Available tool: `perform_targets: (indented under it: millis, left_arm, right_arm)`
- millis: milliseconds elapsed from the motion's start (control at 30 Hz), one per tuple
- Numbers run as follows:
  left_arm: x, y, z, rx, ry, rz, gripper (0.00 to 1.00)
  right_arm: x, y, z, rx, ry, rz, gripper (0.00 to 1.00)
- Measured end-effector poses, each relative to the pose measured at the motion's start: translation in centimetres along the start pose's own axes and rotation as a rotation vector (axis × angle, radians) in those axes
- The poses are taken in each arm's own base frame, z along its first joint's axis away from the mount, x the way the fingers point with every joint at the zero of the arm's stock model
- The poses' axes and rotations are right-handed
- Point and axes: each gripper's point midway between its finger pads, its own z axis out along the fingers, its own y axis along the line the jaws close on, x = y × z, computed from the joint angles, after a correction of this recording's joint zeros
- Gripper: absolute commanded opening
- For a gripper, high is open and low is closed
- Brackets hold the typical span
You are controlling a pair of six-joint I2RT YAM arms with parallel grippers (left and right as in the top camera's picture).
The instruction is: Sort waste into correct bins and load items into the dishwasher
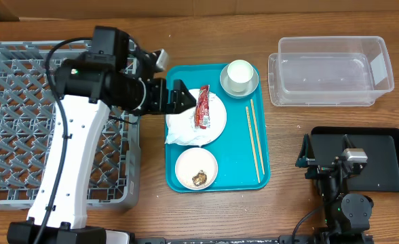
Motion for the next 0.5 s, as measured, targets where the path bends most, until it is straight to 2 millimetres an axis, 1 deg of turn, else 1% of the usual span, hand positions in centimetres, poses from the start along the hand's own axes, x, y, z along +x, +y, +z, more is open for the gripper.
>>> perform_targets:
  millis: [100,200,300,400,467,500]
  left_arm:
    - [0.4,-0.8,0.5,0.006,0.017,0.028,1.00]
    - [0.2,0.3,0.2,-0.051,0.004,-0.028,1.00]
    - [-0.7,2.8,-1.1,-0.121,-0.047,-0.128,1.00]
    - [-1.6,6.4,-3.7,-0.181,-0.129,-0.245,1.00]
    - [-1.7,8.8,-5.9,-0.218,-0.181,-0.324,1.00]
    - [-1.5,9.7,-6.6,-0.229,-0.195,-0.354,1.00]
  right_arm:
    - [0.0,0.0,0.0,0.000,0.000,0.000,1.00]
    - [0.0,0.0,0.0,0.000,0.000,0.000,1.00]
    - [0.0,0.0,0.0,-0.001,0.000,0.000,1.00]
    - [0.0,0.0,0.0,0.000,0.000,0.000,1.00]
    - [0.0,0.0,0.0,0.000,0.000,0.000,1.00]
    - [0.0,0.0,0.0,-0.001,0.000,0.000,1.00]
